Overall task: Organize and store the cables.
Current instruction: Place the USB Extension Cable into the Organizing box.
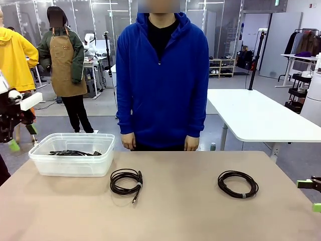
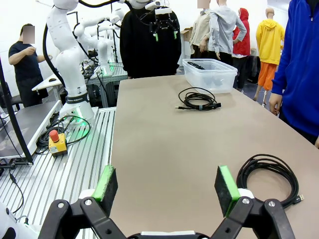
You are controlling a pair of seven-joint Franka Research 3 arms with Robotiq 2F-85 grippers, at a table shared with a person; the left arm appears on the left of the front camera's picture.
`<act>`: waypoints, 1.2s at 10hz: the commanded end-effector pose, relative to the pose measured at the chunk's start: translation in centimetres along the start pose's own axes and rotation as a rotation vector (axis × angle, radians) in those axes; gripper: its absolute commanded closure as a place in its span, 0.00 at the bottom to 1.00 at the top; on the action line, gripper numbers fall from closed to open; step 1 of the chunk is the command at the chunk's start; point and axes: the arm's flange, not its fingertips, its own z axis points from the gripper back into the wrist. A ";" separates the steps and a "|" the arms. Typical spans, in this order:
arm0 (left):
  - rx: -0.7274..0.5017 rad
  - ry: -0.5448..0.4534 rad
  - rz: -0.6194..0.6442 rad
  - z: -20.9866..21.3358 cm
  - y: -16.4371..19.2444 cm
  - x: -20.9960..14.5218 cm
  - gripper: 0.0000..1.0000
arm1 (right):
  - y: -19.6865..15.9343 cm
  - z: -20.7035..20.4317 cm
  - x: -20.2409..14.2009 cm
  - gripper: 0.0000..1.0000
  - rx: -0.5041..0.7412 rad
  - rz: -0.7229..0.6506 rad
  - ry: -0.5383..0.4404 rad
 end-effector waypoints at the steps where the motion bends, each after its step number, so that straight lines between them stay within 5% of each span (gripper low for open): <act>1: 0.043 -0.090 0.066 -1.5 -2.5 -1.2 0.00 | -0.2 0.0 0.4 0.00 -0.010 -0.024 -0.008; 3: -0.030 -0.242 0.352 -3.1 -5.7 -1.0 0.00 | -0.2 0.0 0.4 0.00 -0.010 -0.024 -0.008; 12: -0.050 -0.249 0.345 -4.5 -7.6 -1.1 0.00 | -0.2 0.0 0.4 0.00 -0.010 -0.024 -0.008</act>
